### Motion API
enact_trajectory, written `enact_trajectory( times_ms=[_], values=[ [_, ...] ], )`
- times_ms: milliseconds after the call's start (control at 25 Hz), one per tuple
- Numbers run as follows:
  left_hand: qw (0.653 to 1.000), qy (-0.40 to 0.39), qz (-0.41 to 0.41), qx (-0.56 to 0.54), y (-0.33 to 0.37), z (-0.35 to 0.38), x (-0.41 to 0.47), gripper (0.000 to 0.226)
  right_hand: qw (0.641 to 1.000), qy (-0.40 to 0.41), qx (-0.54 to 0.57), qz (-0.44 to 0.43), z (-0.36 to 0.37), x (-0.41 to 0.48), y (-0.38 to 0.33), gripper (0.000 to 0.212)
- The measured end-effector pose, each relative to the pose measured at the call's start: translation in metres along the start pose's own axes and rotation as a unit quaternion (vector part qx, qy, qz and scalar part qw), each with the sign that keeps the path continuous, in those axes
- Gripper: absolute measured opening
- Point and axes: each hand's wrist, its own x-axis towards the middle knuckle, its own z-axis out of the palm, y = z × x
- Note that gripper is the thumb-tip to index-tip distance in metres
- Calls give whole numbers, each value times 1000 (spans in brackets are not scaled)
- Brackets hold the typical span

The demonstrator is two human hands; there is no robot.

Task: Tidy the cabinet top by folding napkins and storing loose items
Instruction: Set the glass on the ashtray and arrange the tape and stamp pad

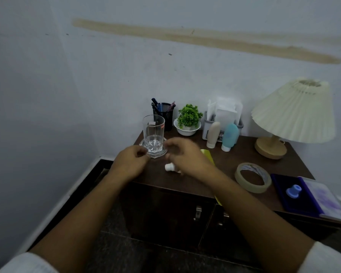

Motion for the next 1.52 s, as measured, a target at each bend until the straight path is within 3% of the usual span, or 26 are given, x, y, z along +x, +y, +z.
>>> enact_trajectory(
  times_ms=[120,240,320,400,560,760,920,1080,1160,1520],
  values=[
    [996,-26,46,71,15,12,-11,22,997,70,-34,-2,-29,-4,24,34],
    [987,-58,29,148,23,29,-13,29,995,0,-96,6,-20,-15,43,48],
    [990,-88,10,108,25,39,-11,27,994,-12,-109,-10,-5,-20,50,43],
    [993,-98,21,69,26,49,-8,29,993,47,-108,-10,2,-22,54,32],
    [990,-104,87,36,33,65,1,38,986,118,-110,42,-1,-19,61,36],
    [984,-61,147,80,30,74,11,42,998,45,-18,50,-13,-20,60,31],
    [983,-44,151,98,28,78,15,49,981,58,-183,29,-45,-34,46,32],
    [975,-18,171,143,29,81,12,57,928,-69,-360,65,-54,-69,46,24],
    [971,-12,173,163,30,82,11,54,917,-105,-382,53,-47,-80,49,20],
    [970,-5,169,174,27,82,7,53,930,-107,-351,-23,-29,-64,50,29]
  ],
)
